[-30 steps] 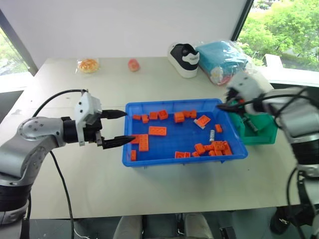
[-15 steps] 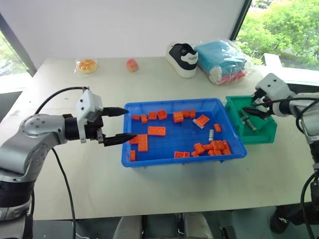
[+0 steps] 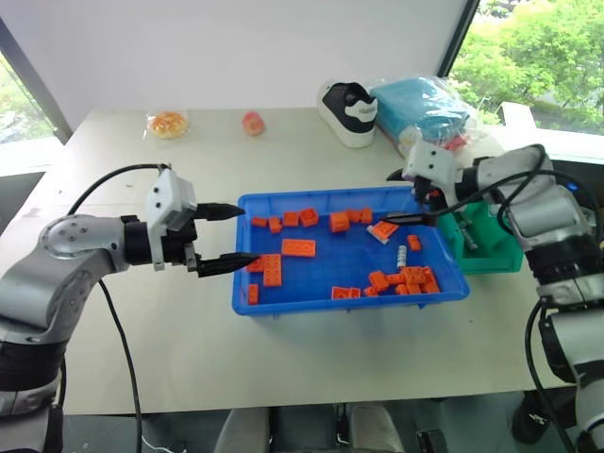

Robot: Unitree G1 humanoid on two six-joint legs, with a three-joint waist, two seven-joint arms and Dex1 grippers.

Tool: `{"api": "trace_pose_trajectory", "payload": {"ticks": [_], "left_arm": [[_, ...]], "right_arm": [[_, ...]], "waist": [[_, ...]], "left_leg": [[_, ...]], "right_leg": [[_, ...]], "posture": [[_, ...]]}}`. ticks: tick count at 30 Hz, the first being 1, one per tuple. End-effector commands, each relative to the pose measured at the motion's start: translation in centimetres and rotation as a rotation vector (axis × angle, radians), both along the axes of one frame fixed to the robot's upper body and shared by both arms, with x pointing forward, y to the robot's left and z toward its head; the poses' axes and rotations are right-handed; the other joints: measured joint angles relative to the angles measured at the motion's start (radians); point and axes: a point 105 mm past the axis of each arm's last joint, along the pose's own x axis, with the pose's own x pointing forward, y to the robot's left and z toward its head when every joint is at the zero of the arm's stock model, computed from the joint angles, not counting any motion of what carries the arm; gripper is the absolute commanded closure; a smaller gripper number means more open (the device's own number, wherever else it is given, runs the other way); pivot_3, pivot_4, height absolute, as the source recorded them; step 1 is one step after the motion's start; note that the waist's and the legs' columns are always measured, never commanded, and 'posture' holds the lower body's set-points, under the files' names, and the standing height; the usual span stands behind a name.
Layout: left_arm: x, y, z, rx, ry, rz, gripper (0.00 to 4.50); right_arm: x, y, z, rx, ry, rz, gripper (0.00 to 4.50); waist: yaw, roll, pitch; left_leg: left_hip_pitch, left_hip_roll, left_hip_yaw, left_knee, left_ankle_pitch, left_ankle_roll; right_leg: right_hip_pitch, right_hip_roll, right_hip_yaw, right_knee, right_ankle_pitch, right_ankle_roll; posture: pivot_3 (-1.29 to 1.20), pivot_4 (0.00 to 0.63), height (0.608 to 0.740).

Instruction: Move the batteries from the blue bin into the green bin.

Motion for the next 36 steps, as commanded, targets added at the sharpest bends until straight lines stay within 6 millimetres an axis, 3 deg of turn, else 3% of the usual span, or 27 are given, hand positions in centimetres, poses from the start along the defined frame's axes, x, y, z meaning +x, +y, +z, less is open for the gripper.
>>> {"api": "trace_pose_trajectory", "payload": {"ticks": [1, 4, 11, 23, 35, 36], "left_arm": [[-0.2, -0.3, 1.1, 0.005, -0.042, -0.017, 0.0], [-0.6, -0.5, 1.1, 0.002, -0.043, -0.018, 0.0], [-1.4, -0.6, 1.0, 0.005, -0.041, -0.013, 0.0], [-2.1, -0.4, 0.8, 0.001, -0.03, 0.022, 0.0], [-1.8, -0.6, 1.3, -0.001, -0.037, 0.017, 0.0], [-1.8, -0.6, 1.4, -0.001, -0.038, 0.016, 0.0]], "right_arm": [[0.4, -0.7, 0.0, -0.217, -0.045, 0.154, 0.02], [0.6, -0.8, -1.2, -0.371, -0.057, 0.267, 0.02], [1.8, 0.3, -3.2, -0.535, -0.128, 0.353, 0.02], [3.7, 1.0, -4.1, -0.611, -0.279, 0.318, 0.02], [3.2, 1.9, -6.9, -0.533, -0.231, 0.315, 0.02], [3.0, 1.9, -7.0, -0.531, -0.221, 0.321, 0.26]], "waist": [[-0.003, 0.0, 0.0], [-0.015, 0.0, 0.0], [-0.028, 0.0, 0.0], [-0.025, 0.0, 0.0], [-0.026, -0.001, -0.001], [-0.026, -0.001, -0.001]], "left_leg": [[0.0, 0.0, 0.0, 0.0, 0.0, 0.0], [0.001, 0.0, 0.001, -0.001, 0.0, 0.0], [0.001, 0.001, 0.0, -0.002, 0.002, -0.004], [0.001, 0.0, -0.001, -0.002, 0.003, -0.005], [0.003, 0.0, -0.001, -0.002, 0.003, -0.004], [0.004, 0.0, -0.001, -0.002, 0.002, -0.004]], "right_leg": [[0.0, 0.0, 0.0, 0.0, 0.0, 0.0], [0.0, 0.0, 0.001, 0.001, 0.002, -0.002], [-0.001, 0.001, 0.002, 0.003, 0.002, -0.003], [-0.001, 0.001, 0.002, 0.003, 0.002, -0.003], [0.001, 0.001, 0.002, 0.004, 0.002, -0.003], [0.002, 0.001, 0.002, 0.004, 0.002, -0.003]], "posture": [[0.0, 0.15, 0.711], [0.0, 0.15, 0.711], [0.0, 0.15, 0.711], [0.0, 0.15, 0.711], [0.0, 0.15, 0.711], [0.0, 0.15, 0.711]]}}
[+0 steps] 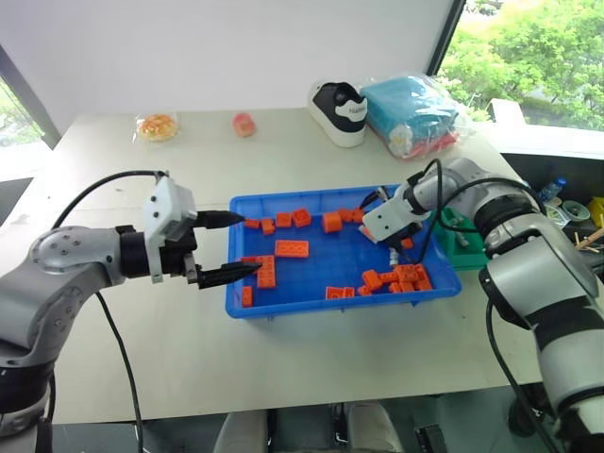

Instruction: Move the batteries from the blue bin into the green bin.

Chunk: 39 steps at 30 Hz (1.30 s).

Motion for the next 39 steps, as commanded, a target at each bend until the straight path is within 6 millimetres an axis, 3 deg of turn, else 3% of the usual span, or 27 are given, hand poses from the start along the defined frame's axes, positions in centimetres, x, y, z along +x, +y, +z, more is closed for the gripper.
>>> {"api": "trace_pose_trajectory", "payload": {"ticks": [1, 5, 14, 19, 23, 24, 26, 28, 31, 34, 39], "left_arm": [[-0.1, -0.2, 0.9, 0.005, -0.039, -0.017, 0.0], [0.1, -0.3, 0.9, 0.003, -0.043, -0.02, 0.0], [0.3, -0.6, 0.8, -0.002, -0.052, -0.031, 0.0], [0.3, -0.4, 0.6, 0.003, -0.052, -0.031, 0.0], [0.5, -0.3, 0.6, 0.003, -0.057, -0.028, 0.0], [0.6, -0.4, 0.7, 0.002, -0.059, -0.028, 0.0], [0.7, -0.5, 0.8, 0.002, -0.063, -0.032, 0.0], [0.6, -0.5, 0.9, 0.006, -0.065, -0.036, 0.0], [0.6, -0.2, 0.9, 0.018, -0.064, -0.033, 0.0], [0.6, 0.0, 0.9, 0.022, -0.065, -0.024, 0.0], [0.4, 0.1, 0.6, 0.02, -0.059, -0.018, 0.0]], "right_arm": [[-0.3, 0.3, -0.4, 0.026, 0.024, 0.007, 0.58], [-0.3, 0.3, -0.3, 0.053, 0.024, 0.003, 2.37], [-0.6, 0.4, 1.7, 0.167, 0.013, 0.023, 2.37], [-2.0, 3.0, 4.7, 0.391, 0.095, 0.12, 2.37], [-3.3, 5.9, 5.2, 0.513, 0.15, 0.204, 2.37], [-3.9, 7.4, 5.3, 0.57, 0.186, 0.218, 2.37], [-4.8, 8.6, 4.7, 0.558, 0.202, 0.246, 2.37], [-4.9, 8.0, 4.3, 0.51, 0.215, 0.218, 2.37], [-3.2, 6.4, 5.0, 0.536, 0.199, 0.073, 2.37], [-2.3, 3.5, 5.0, 0.526, 0.218, -0.077, 2.37], [-3.4, -0.9, 3.8, 0.425, 0.273, -0.17, 2.37]], "waist": [[-0.001, 0.0, 0.0], [-0.003, 0.0, 0.0], [0.0, 0.001, 0.0], [-0.003, 0.001, 0.001], [0.0, 0.0, 0.0], [0.0, 0.0, 0.0], [0.002, 0.0, 0.0], [0.006, 0.001, 0.001], [0.013, 0.0, 0.0], [0.015, 0.0, 0.0], [0.017, 0.0, 0.0]], "left_leg": [[0.0, 0.0, 0.0, 0.0, 0.0, 0.0], [0.001, 0.0, 0.0, 0.0, 0.0, 0.0], [0.001, 0.0, 0.0, 0.0, 0.0, 0.0], [0.001, 0.0, 0.0, 0.0, 0.0, 0.0], [0.003, 0.001, 0.0, 0.0, 0.0, 0.0], [0.003, 0.001, 0.0, 0.0, 0.0, 0.001], [0.003, 0.001, 0.0, 0.0, 0.0, 0.001], [0.002, 0.0, 0.0, 0.001, 0.0, 0.001], [0.002, -0.001, 0.0, 0.002, -0.001, 0.001], [0.002, -0.001, 0.0, 0.002, -0.001, 0.001], [0.002, -0.001, 0.0, 0.001, -0.001, 0.001]], "right_leg": [[0.0, 0.0, 0.0, 0.0, 0.0, 0.0], [0.001, 0.0, 0.0, 0.0, 0.0, 0.0], [0.001, 0.0, 0.0, 0.001, 0.0, 0.0], [0.001, 0.0, 0.0, 0.001, 0.0, 0.0], [0.003, 0.0, 0.0, 0.001, 0.0, 0.0], [0.003, 0.0, 0.0, 0.001, 0.0, 0.0], [0.003, 0.0, 0.0, 0.002, 0.0, 0.0], [0.001, -0.001, 0.0, 0.008, 0.0, 0.0], [0.001, -0.002, 0.0, 0.008, 0.0, 0.0], [0.001, -0.002, 0.0, 0.008, -0.001, -0.001], [0.0, -0.001, 0.0, 0.008, 0.0, 0.0]], "posture": [[0.0, 0.15, 0.711], [0.0, 0.15, 0.711], [0.0, 0.15, 0.711], [0.0, 0.15, 0.711], [0.0, 0.15, 0.711], [0.0, 0.15, 0.711], [0.0, 0.15, 0.711], [0.0, 0.15, 0.711], [0.0, 0.15, 0.711], [0.0, 0.15, 0.711], [0.0, 0.15, 0.711]]}}
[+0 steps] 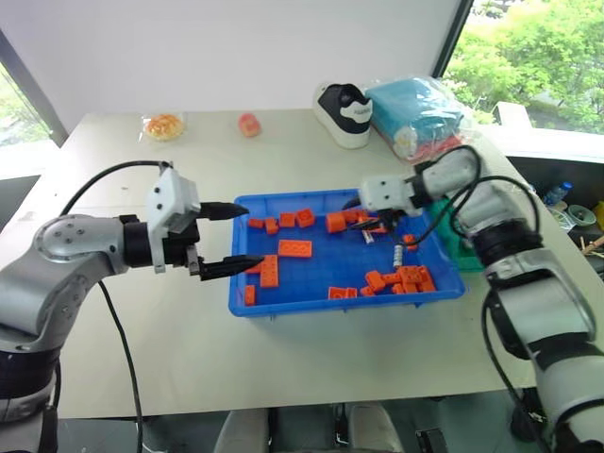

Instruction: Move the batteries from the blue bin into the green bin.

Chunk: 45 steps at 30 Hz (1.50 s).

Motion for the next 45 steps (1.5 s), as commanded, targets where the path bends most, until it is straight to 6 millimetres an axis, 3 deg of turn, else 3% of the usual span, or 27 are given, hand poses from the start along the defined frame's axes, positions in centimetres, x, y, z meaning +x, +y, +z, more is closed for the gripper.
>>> {"api": "trace_pose_trajectory", "payload": {"ticks": [1, 7, 15, 18, 20, 33, 36, 40, 45], "left_arm": [[-0.3, 0.2, 0.5, 0.002, -0.039, 0.004, 0.0], [0.0, 0.1, 0.7, -0.006, -0.047, 0.005, 0.0], [0.0, 0.2, 0.7, -0.004, -0.053, 0.013, 0.0], [-0.1, 0.3, 0.8, 0.0, -0.056, 0.02, 0.0], [-0.2, 0.5, 0.8, 0.003, -0.057, 0.025, 0.0], [-0.3, 0.5, 0.7, 0.009, -0.062, 0.038, 0.0], [-0.1, 0.4, 0.9, 0.005, -0.069, 0.037, 0.0], [0.0, 0.5, 1.0, 0.006, -0.073, 0.039, 0.0], [-0.1, 0.6, 0.9, 0.007, -0.072, 0.043, 0.0]], "right_arm": [[-0.5, -2.3, 0.4, -0.058, -0.006, -0.004, 2.37], [1.3, -3.6, 0.4, -0.068, -0.04, -0.114, 2.37], [2.6, -2.7, -1.0, -0.069, -0.01, -0.175, 2.37], [3.1, -2.4, -1.8, -0.102, -0.033, -0.193, 1.51], [3.2, -2.2, -2.2, -0.123, -0.042, -0.187, 0.58], [4.2, -1.3, -3.2, -0.103, -0.047, -0.279, 0.58], [4.1, -0.8, -3.4, -0.063, -0.005, -0.287, 1.45], [3.6, -0.3, -3.2, -0.016, 0.044, -0.266, 3.46], [2.7, 1.0, -2.3, 0.077, 0.11, -0.182, 3.46]], "waist": [[0.0, 0.0, 0.0], [-0.016, 0.0, 0.0], [-0.014, 0.0, 0.0], [-0.014, 0.0, 0.0], [-0.014, 0.0, 0.0], [-0.018, 0.0, 0.0], [-0.018, 0.0, 0.0], [-0.016, 0.0, 0.0], [-0.018, 0.0, 0.0]], "left_leg": [[0.0, 0.0, 0.0, 0.0, 0.0, 0.0], [0.0, 0.0, 0.001, 0.0, 0.0, 0.0], [0.001, 0.0, 0.0, 0.0, 0.0, 0.0], [0.0, 0.0, 0.0, 0.0, 0.0, 0.0], [0.0, 0.0, 0.0, 0.0, 0.0, 0.0], [0.001, 0.0, 0.0, 0.0, 0.0, 0.0], [0.001, 0.001, 0.0, -0.001, 0.0, 0.0], [0.001, 0.0, 0.0, 0.0, 0.0, 0.0], [0.001, 0.0, 0.0, 0.0, 0.0, 0.0]], "right_leg": [[0.0, 0.0, 0.0, 0.0, 0.0, 0.0], [0.0, 0.001, 0.0, -0.002, 0.0, 0.0], [0.0, 0.001, 0.0, 0.0, 0.0, 0.0], [0.0, 0.0, 0.0, 0.0, 0.0, 0.0], [0.0, 0.0, 0.0, 0.001, 0.0, 0.0], [0.0, 0.001, 0.0, 0.001, 0.0, 0.0], [0.0, 0.001, 0.0, 0.002, 0.0, 0.0], [0.0, 0.001, 0.0, 0.002, 0.0, 0.0], [0.001, 0.001, 0.0, 0.002, 0.0, 0.0]], "posture": [[0.0, 0.15, 0.711], [0.0, 0.15, 0.711], [0.0, 0.15, 0.711], [0.0, 0.15, 0.711], [0.0, 0.15, 0.711], [0.0, 0.15, 0.711], [0.0, 0.15, 0.711], [0.0, 0.15, 0.711], [0.0, 0.15, 0.711]]}}
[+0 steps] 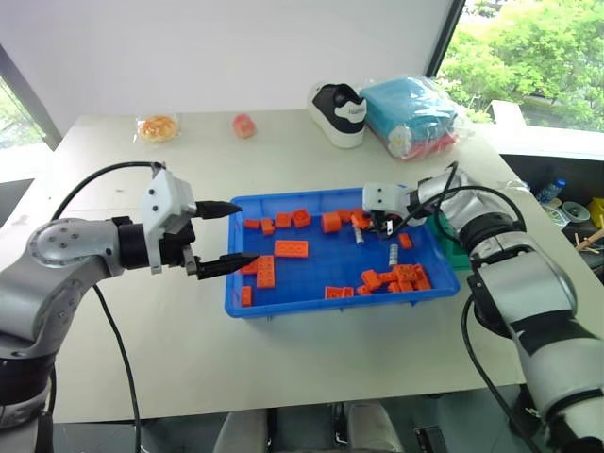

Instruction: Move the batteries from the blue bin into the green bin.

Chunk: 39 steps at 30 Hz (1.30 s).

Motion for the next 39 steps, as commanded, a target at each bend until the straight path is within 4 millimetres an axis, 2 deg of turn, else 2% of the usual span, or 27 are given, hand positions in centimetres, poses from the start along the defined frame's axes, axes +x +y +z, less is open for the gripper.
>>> {"api": "trace_pose_trajectory", "payload": {"ticks": [1, 2, 6, 10, 12, 13, 14, 15, 17, 19, 20, 21, 23, 27, 31, 35, 39], "left_arm": [[-0.2, 0.1, 0.8, -0.003, -0.042, -0.006, 0.0], [-0.3, 0.1, 0.8, -0.004, -0.04, -0.005, 0.0], [-0.3, 0.0, 0.6, -0.012, -0.033, -0.008, 0.0], [-0.1, -0.2, 0.6, -0.014, -0.033, -0.013, 0.0], [-0.1, -0.4, 0.7, -0.016, -0.036, -0.018, 0.0], [-0.1, -0.4, 0.8, -0.017, -0.037, -0.02, 0.0], [-0.1, -0.4, 0.9, -0.016, -0.039, -0.022, 0.0], [-0.1, -0.4, 1.0, -0.016, -0.04, -0.022, 0.0], [0.0, -0.3, 1.0, -0.015, -0.04, -0.02, 0.0], [-0.1, -0.2, 0.9, -0.012, -0.04, -0.018, 0.0], [-0.2, -0.1, 0.9, -0.011, -0.038, -0.015, 0.0], [-0.3, 0.0, 0.8, -0.01, -0.036, -0.013, 0.0], [-0.4, 0.1, 0.7, -0.01, -0.032, -0.01, 0.0], [-0.4, 0.1, 0.5, -0.014, -0.026, -0.014, 0.0], [-0.4, -0.4, 0.5, -0.023, -0.02, -0.039, 0.0], [-0.3, -0.8, 0.5, -0.023, -0.013, -0.068, 0.0], [0.0, -1.0, 0.8, -0.025, -0.016, -0.082, 0.0]], "right_arm": [[-0.5, 2.1, 2.0, 0.105, -0.016, 0.108, 3.46], [-0.8, 2.6, 2.2, 0.126, -0.014, 0.146, 3.46], [-2.3, 7.6, 2.9, 0.266, -0.023, 0.286, 3.46], [-3.5, 12.5, 1.4, 0.344, -0.027, 0.282, 3.46], [-3.5, 13.4, 0.3, 0.332, -0.031, 0.236, 3.46], [-3.5, 13.6, 0.0, 0.32, -0.044, 0.224, 2.54], [-3.5, 13.8, -0.2, 0.31, -0.061, 0.217, 2.18], [-3.5, 13.8, -0.3, 0.304, -0.077, 0.205, 1.63], [-3.0, 13.4, 0.3, 0.318, -0.114, 0.138, 0.71], [-2.8, 12.4, 1.5, 0.351, -0.151, 0.062, 0.71], [-3.0, 11.2, 2.9, 0.395, -0.162, -0.011, 0.71], [-3.4, 10.2, 3.9, 0.431, -0.171, -0.07, 0.71], [-4.9, 8.0, 4.6, 0.466, -0.143, -0.198, 0.71], [-7.8, 5.3, 2.9, 0.45, -0.07, -0.388, 0.71], [-9.7, 3.9, 0.5, 0.472, 0.068, -0.569, 0.71], [-9.2, 3.4, -0.7, 0.49, 0.096, -0.666, 0.71], [-6.9, 3.4, -1.2, 0.542, 0.095, -0.747, 0.71]], "waist": [[-0.001, 0.0, 0.0], [-0.001, 0.0, 0.0], [-0.005, 0.0, 0.0], [-0.001, 0.0, 0.0], [0.006, -0.001, 0.0], [0.009, 0.0, 0.0], [0.013, 0.0, 0.0], [0.017, 0.0, 0.0], [0.021, 0.0, 0.0], [0.022, -0.001, 0.0], [0.023, -0.001, -0.001], [0.025, -0.001, -0.001], [0.029, -0.001, -0.001], [0.027, -0.004, -0.003], [0.026, -0.005, -0.003], [0.026, -0.005, -0.003], [0.026, -0.005, -0.003]], "left_leg": [[0.0, 0.0, 0.0, 0.0, 0.0, 0.0], [0.0, 0.0, 0.0, 0.0, 0.0, 0.0], [0.001, 0.001, 0.0, -0.001, 0.0, 0.0], [0.001, 0.001, 0.0, -0.001, 0.0, 0.0], [0.001, 0.001, -0.001, -0.001, 0.0, 0.0], [0.0, 0.0, -0.001, 0.0, 0.0, 0.0], [0.0, 0.0, -0.002, 0.0, 0.0, 0.0], [0.0, -0.001, -0.002, 0.0, 0.0, 0.0], [0.0, -0.001, -0.002, 0.001, 0.0, 0.0], [0.0, -0.001, -0.002, 0.0, 0.0, 0.0], [-0.001, -0.001, -0.002, 0.0, 0.0, 0.0], [-0.002, -0.001, -0.002, 0.0, 0.0, 0.0], [-0.004, -0.001, -0.003, 0.0, 0.0, 0.0], [-0.003, 0.0, -0.002, 0.0, 0.0, 0.0], [-0.003, 0.0, -0.001, 0.0, 0.0, 0.0], [-0.004, 0.001, -0.001, 0.0, 0.0, 0.0], [-0.004, 0.0, -0.001, 0.0, 0.0, 0.0]], "right_leg": [[0.0, 0.0, 0.0, 0.0, 0.0, 0.0], [0.0, 0.0, 0.0, 0.0, 0.0, 0.0], [0.0, 0.001, 0.0, 0.001, 0.0, 0.0], [0.0, 0.001, 0.0, 0.002, 0.0, 0.0], [0.0, 0.001, 0.0, 0.002, 0.0, 0.0], [0.0, 0.0, 0.0, 0.002, 0.0, 0.0], [0.0, 0.0, 0.0, 0.001, 0.0, 0.0], [-0.002, 0.0, 0.0, 0.0, 0.0, 0.0], [-0.003, 0.0, 0.0, 0.0, -0.001, -0.001], [-0.001, 0.0, 0.0, 0.0, 0.0, 0.0], [-0.001, 0.0, 0.0, 0.0, 0.0, 0.0], [-0.002, 0.0, 0.001, 0.0, 0.0, 0.0], [-0.003, 0.0, 0.0, 0.001, 0.0, 0.0], [-0.003, 0.0, 0.0, -0.001, 0.0, 0.0], [-0.005, 0.0, 0.0, -0.001, -0.006, -0.001], [-0.005, 0.0, 0.0, -0.001, -0.006, -0.002], [-0.005, 0.0, 0.0, -0.001, -0.006, -0.002]], "posture": [[0.0, 0.15, 0.711], [0.0, 0.15, 0.711], [0.0, 0.15, 0.711], [0.0, 0.15, 0.711], [0.0, 0.15, 0.711], [0.0, 0.15, 0.711], [0.0, 0.15, 0.711], [0.0, 0.15, 0.711], [0.0, 0.15, 0.711], [0.0, 0.15, 0.711], [0.0, 0.15, 0.711], [0.0, 0.15, 0.711], [0.0, 0.15, 0.711], [0.0, 0.15, 0.711], [0.0, 0.15, 0.711], [0.0, 0.15, 0.711], [0.0, 0.15, 0.711]]}}
